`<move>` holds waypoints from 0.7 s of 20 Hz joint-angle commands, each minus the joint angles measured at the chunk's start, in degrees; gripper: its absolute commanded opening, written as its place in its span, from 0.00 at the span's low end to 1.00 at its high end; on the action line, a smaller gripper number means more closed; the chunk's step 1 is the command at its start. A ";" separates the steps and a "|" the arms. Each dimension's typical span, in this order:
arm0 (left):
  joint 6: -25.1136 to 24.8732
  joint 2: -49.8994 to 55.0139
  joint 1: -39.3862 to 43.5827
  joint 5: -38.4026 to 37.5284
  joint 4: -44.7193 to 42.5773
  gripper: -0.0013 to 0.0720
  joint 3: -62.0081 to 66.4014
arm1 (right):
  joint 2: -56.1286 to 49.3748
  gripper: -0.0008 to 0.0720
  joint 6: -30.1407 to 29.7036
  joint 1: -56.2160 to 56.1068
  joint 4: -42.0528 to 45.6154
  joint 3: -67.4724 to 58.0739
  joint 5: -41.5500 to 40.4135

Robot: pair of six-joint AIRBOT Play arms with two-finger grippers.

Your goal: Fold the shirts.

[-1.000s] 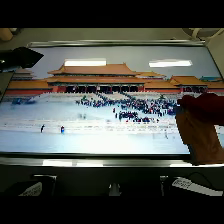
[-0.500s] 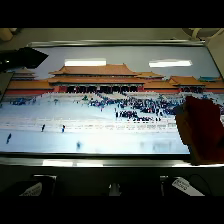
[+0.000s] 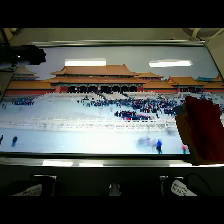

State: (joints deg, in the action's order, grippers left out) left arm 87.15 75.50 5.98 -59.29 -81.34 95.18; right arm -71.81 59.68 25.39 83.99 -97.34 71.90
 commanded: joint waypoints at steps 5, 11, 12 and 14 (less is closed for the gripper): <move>4.46 7.58 2.56 -18.88 -1.66 0.65 -7.72 | -15.82 0.86 3.96 -24.11 -14.16 -1.07 23.71; 7.39 4.96 3.04 -13.44 -2.84 0.66 -12.24 | -17.03 0.84 5.66 -24.90 -9.88 0.20 21.05; 7.41 4.96 3.04 -13.38 -2.84 0.66 -12.24 | -17.03 0.84 5.66 -24.90 -9.84 0.20 21.14; 7.41 4.96 3.04 -13.20 -2.82 0.66 -12.24 | -17.03 0.84 5.66 -24.90 -9.84 0.20 21.09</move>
State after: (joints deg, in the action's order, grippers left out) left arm 94.21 80.64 8.97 -73.03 -84.16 83.50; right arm -88.42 65.08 0.89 74.00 -97.23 92.49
